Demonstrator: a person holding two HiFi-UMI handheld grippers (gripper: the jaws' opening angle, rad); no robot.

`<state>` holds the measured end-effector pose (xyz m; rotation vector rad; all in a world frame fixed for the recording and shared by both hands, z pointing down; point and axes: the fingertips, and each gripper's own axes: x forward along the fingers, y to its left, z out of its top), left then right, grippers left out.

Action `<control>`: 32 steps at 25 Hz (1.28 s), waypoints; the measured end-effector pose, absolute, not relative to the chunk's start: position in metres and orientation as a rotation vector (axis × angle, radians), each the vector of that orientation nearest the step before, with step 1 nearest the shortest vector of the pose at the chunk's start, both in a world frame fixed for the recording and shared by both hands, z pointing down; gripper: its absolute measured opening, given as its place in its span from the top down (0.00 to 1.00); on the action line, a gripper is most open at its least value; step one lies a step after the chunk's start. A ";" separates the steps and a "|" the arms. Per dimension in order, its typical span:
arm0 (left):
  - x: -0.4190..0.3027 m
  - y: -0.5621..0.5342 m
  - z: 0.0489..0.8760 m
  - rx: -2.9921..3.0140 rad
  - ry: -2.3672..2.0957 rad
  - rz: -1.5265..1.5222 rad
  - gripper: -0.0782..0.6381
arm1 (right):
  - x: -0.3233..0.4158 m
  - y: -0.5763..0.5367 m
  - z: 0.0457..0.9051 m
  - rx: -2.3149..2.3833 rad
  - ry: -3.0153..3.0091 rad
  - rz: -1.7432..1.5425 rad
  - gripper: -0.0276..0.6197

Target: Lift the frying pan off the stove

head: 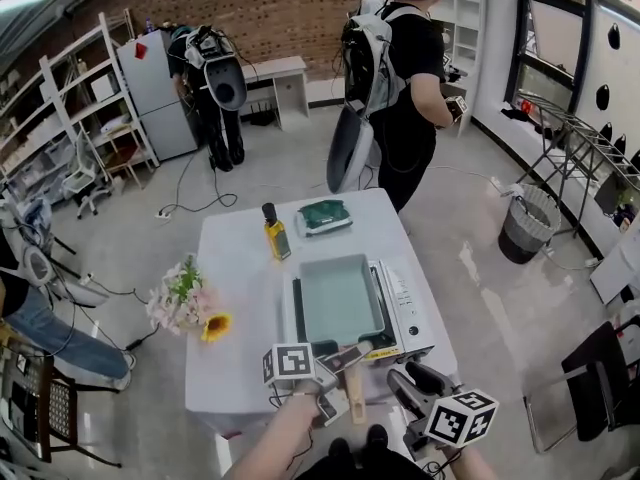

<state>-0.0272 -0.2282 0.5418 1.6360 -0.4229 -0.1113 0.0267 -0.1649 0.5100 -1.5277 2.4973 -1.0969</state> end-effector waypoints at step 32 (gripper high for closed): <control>-0.029 -0.230 0.545 1.587 -0.422 -0.112 0.66 | -0.063 -0.180 0.514 -0.782 2.533 -1.623 0.64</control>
